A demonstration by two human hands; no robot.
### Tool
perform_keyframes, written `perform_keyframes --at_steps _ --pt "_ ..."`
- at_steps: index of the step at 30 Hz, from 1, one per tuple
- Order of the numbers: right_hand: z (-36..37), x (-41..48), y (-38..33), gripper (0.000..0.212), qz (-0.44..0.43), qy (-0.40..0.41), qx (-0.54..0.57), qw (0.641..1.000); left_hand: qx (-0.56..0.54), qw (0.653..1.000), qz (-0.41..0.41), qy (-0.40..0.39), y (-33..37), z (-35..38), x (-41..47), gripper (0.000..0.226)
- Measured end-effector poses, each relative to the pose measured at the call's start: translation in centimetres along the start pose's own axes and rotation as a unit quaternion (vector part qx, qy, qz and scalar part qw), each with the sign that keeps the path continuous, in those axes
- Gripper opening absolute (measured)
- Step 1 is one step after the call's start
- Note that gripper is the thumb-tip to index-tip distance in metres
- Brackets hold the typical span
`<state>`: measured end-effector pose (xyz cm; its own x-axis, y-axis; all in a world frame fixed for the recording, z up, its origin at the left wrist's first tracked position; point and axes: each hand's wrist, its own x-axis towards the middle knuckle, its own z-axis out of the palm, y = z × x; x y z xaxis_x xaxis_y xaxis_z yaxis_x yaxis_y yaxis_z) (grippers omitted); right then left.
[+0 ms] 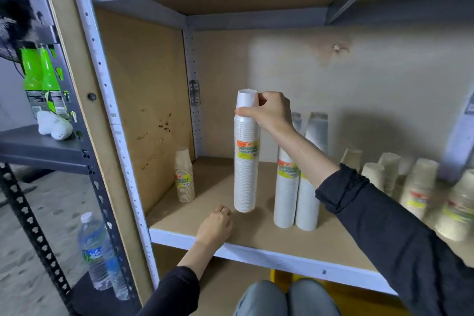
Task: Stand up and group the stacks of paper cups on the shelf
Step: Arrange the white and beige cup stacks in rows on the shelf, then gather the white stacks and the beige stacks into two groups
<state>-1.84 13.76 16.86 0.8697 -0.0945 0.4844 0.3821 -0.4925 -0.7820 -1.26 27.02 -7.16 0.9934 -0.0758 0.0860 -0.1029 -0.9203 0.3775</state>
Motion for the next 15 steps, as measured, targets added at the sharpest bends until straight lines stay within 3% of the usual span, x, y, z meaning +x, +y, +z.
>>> perform_keyframes --at_steps 2,8,15 --pt "-1.7 -0.8 0.2 0.026 0.003 0.011 -0.006 1.0 0.005 1.0 0.008 -0.002 1.1 0.5 -0.2 0.032" --pt "-5.8 -2.8 1.3 0.039 0.027 0.042 -0.024 0.998 0.005 1.0 0.02 -0.018 4.4 2.0 -0.2 0.032" --pt "-8.3 -3.9 4.0 0.037 0.056 0.073 -0.059 0.994 0.006 0.999 0.026 -0.038 6.7 3.0 1.1 0.032"
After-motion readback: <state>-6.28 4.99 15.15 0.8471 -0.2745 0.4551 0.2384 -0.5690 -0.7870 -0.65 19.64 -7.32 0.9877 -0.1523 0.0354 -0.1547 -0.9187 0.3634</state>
